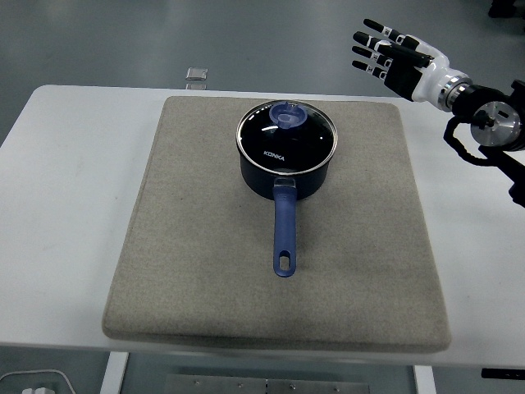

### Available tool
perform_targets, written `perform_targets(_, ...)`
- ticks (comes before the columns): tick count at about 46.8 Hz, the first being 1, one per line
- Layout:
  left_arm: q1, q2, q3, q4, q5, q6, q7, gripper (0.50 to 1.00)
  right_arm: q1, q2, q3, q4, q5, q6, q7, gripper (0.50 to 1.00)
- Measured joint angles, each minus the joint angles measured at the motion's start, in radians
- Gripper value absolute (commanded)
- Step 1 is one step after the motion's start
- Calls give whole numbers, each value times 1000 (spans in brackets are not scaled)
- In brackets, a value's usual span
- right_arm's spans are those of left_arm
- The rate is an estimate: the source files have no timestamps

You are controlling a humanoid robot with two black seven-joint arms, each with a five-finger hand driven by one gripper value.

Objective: Lift the pot lid and place it to the right of the pot.

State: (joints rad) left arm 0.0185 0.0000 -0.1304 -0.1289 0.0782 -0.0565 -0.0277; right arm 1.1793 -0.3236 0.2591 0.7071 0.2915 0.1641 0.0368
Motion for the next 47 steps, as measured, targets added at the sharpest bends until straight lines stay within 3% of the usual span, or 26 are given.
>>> perform_targets(47,0,0,0,2,0,7,0,1000,5,1,0,0,-26,32,5,926)
